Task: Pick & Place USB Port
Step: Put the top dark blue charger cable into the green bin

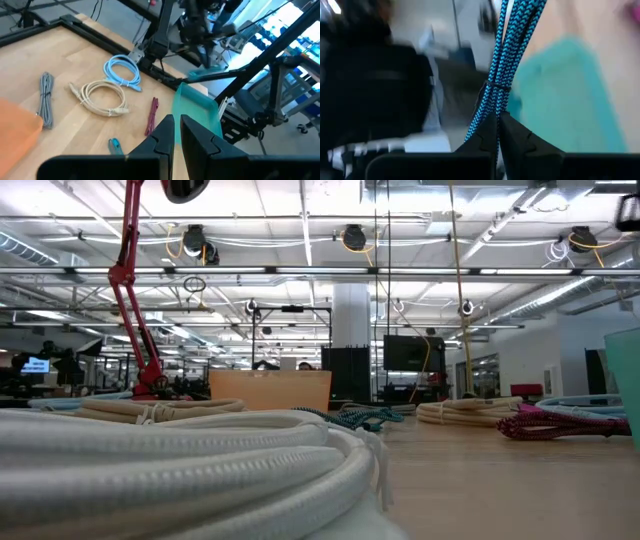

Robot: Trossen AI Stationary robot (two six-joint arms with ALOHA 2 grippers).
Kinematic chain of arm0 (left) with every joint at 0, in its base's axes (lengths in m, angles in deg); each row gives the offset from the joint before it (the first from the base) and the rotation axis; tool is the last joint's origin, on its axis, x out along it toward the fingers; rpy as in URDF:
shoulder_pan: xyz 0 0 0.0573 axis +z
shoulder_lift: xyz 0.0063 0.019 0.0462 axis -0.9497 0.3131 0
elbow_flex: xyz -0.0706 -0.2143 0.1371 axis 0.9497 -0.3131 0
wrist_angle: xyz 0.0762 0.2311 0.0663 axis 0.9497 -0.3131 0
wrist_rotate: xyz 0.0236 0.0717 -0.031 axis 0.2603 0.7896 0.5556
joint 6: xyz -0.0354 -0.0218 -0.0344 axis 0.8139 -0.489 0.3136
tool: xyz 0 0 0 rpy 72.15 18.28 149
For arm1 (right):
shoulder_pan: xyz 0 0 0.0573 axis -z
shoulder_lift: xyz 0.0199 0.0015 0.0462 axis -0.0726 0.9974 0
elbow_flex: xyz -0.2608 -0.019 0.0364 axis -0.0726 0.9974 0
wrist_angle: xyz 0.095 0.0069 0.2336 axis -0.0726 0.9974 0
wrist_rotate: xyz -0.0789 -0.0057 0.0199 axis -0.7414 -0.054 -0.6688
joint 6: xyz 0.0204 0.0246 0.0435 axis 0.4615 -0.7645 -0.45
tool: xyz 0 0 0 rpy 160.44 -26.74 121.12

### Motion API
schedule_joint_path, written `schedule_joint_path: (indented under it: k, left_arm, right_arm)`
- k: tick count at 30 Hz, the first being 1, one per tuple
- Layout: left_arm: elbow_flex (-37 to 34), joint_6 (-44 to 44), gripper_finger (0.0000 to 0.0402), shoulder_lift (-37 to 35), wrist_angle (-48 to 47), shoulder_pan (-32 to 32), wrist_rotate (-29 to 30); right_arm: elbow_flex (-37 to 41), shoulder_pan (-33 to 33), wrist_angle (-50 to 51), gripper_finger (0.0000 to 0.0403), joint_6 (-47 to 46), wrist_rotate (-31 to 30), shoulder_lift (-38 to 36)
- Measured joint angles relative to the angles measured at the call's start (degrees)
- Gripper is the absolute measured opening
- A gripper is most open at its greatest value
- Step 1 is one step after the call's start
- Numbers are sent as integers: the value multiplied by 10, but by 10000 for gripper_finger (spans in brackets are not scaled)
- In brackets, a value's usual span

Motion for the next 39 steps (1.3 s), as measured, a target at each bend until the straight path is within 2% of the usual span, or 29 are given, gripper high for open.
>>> schedule_joint_path:
  k: [6, 11, 14, 20, 24, 32, 39]
  left_arm:
    - [0, 11, 33, 0, -16, 0, -1]
    - [0, 14, 33, 0, -17, 1, -1]
    - [0, 14, 33, 0, -23, 6, -2]
    - [0, 14, 33, 0, -46, 25, -18]
    - [0, 14, 33, 0, -46, 35, -31]
    - [0, 12, 33, 0, -47, 37, -33]
    - [0, 6, 33, 0, -50, 37, -31]
  right_arm:
    - [-22, -131, 1, 0, 3, -15, 110]
    - [-29, -201, 8, 0, 26, -81, 187]
    - [-30, -233, 59, 0, 36, -116, 223]
    - [-30, -279, 182, 0, 72, -129, 281]
    - [-30, -292, 200, 0, 97, -146, 302]
    - [-30, -292, 129, 0, 102, -148, 321]
    - [-30, -268, 97, 0, 145, -149, 355]
